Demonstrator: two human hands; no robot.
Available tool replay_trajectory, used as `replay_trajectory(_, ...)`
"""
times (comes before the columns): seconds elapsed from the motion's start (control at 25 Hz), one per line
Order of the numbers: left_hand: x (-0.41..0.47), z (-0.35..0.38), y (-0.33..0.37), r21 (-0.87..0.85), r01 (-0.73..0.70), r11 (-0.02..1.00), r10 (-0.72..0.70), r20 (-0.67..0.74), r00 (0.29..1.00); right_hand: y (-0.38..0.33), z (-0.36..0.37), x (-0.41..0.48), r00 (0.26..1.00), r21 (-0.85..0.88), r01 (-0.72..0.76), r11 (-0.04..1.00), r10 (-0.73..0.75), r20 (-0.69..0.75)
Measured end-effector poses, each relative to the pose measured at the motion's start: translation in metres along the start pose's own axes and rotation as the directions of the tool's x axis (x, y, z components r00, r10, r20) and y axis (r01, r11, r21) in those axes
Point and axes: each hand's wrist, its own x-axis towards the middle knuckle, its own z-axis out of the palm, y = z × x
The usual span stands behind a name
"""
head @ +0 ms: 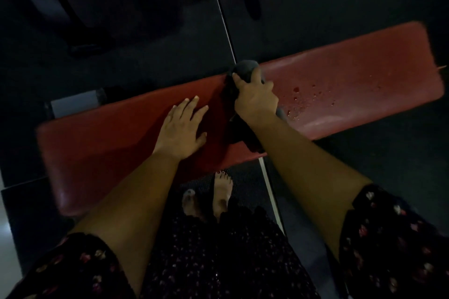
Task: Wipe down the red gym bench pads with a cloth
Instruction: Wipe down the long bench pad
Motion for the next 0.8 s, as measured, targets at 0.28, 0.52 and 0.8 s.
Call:
replay_trajectory(0.28, 0.022, -0.011, 0.021, 0.005, 0.024, 1.0, -0.023, -0.085, 0.996, 0.066, 0.064, -0.125, 0.994, -0.115, 0.061, 0.992, -0.049, 0.099)
replay_trajectory(0.52, 0.061, -0.026, 0.041, -0.022, -0.142, 0.99, 0.143, 0.063, 0.988, 0.101, 0.077, -0.128, 0.998, -0.178, -0.006, 0.984, 0.017, 0.059)
replay_trajectory(0.8, 0.064, -0.015, 0.049, 0.014, -0.08, 0.997, 0.079, 0.068, 0.995, 0.062, 0.018, -0.029, 0.995, -0.197, 0.029, 0.98, -0.047, -0.086)
